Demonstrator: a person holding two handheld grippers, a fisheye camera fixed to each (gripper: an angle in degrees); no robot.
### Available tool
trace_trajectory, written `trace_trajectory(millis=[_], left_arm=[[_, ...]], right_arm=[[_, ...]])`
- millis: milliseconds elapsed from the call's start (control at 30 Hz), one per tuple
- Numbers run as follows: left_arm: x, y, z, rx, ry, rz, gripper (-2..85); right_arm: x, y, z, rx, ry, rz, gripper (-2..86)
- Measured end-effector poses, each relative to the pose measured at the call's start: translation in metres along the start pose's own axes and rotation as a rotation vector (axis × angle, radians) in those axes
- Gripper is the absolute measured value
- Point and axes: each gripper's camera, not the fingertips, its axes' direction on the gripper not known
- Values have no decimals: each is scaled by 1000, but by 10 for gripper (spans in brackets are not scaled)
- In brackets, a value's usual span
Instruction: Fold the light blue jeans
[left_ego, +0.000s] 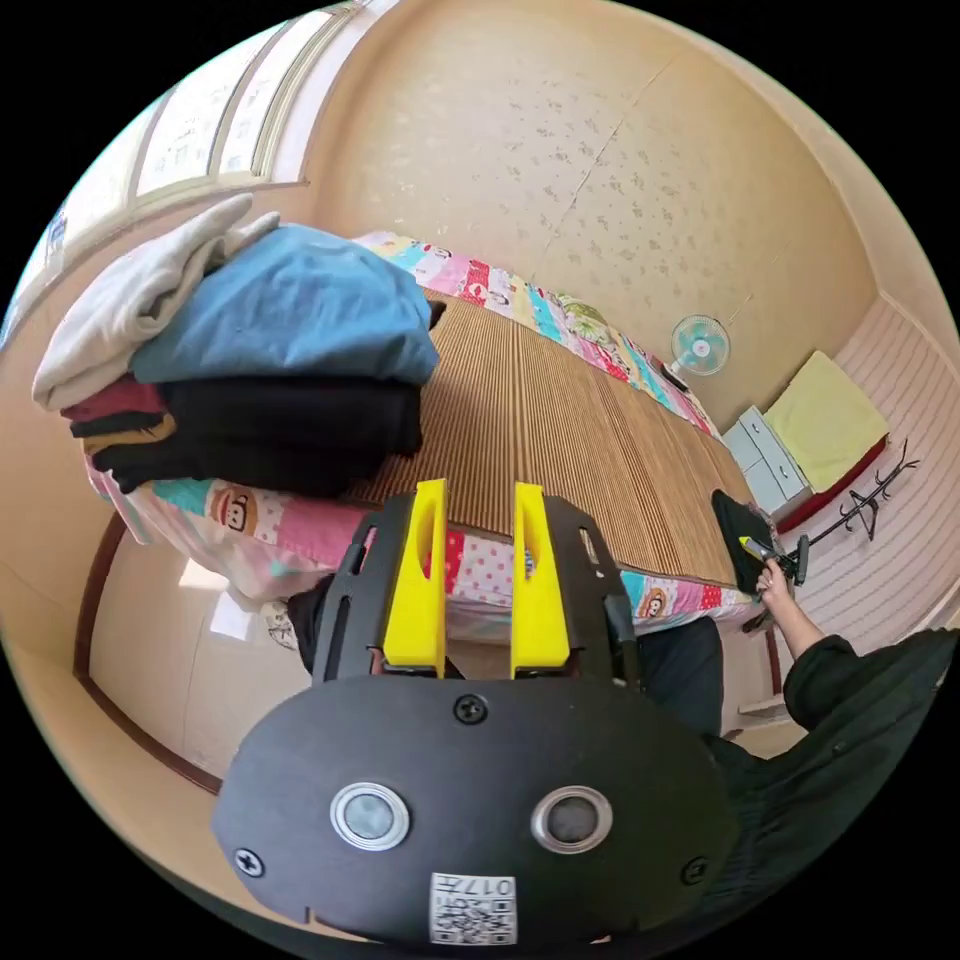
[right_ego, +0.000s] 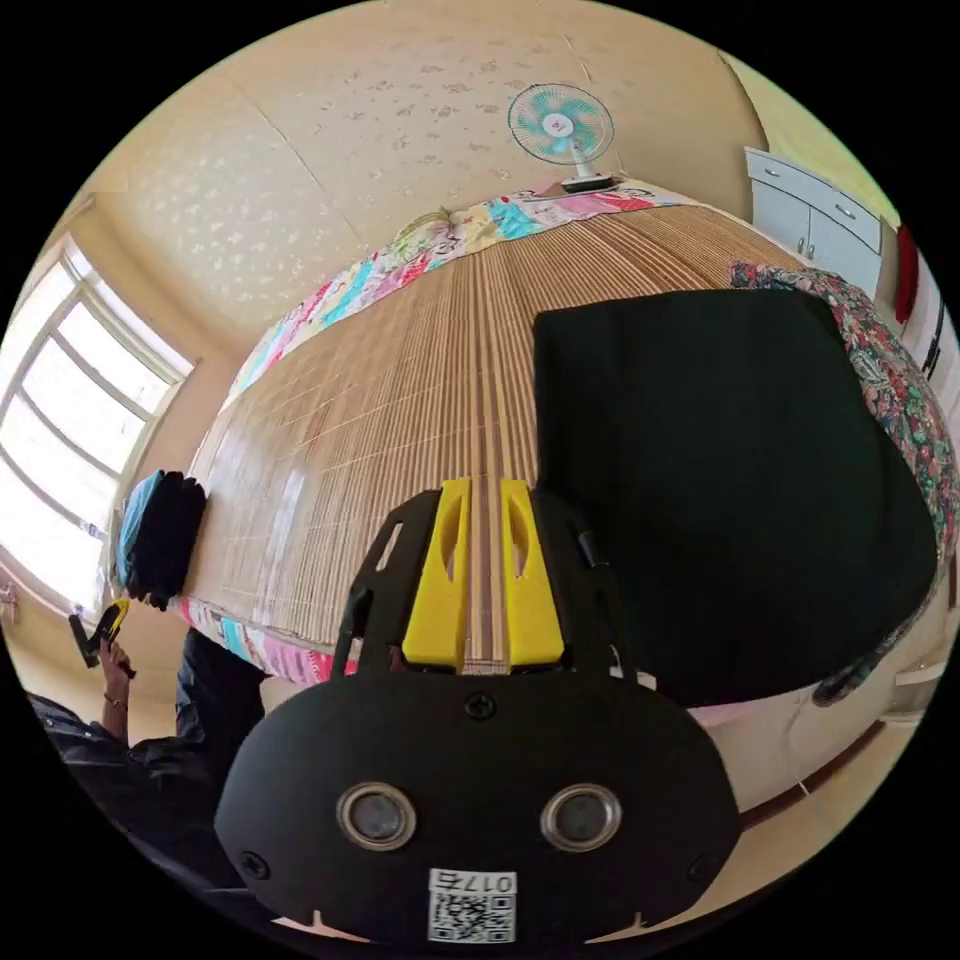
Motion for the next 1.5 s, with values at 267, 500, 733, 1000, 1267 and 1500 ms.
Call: trace_trajectory(millis=[267,500,733,1000,1267,1500], left_arm=[[-41,-86,-5,123,-170,-58,94],[-80,-155,47,-43,93,-285,-3],[53,-231,82,-35,309,55,-10],[228,-106,193,-377,709,424,-10],[266,85,264,-733,800,449,-2],[177,57,216,-409,573,222,60]], right_arm=[[-41,112,-58,157,-554,-23,10],[-53,171,-81,109,-595,42,4],[-41,166,-124,202,-553,31,4],[-73,147,-119,116,-404,-40,5],[-89,146,-76,17,-417,-10,4],[-152,113,-3,-167,-452,-146,4]])
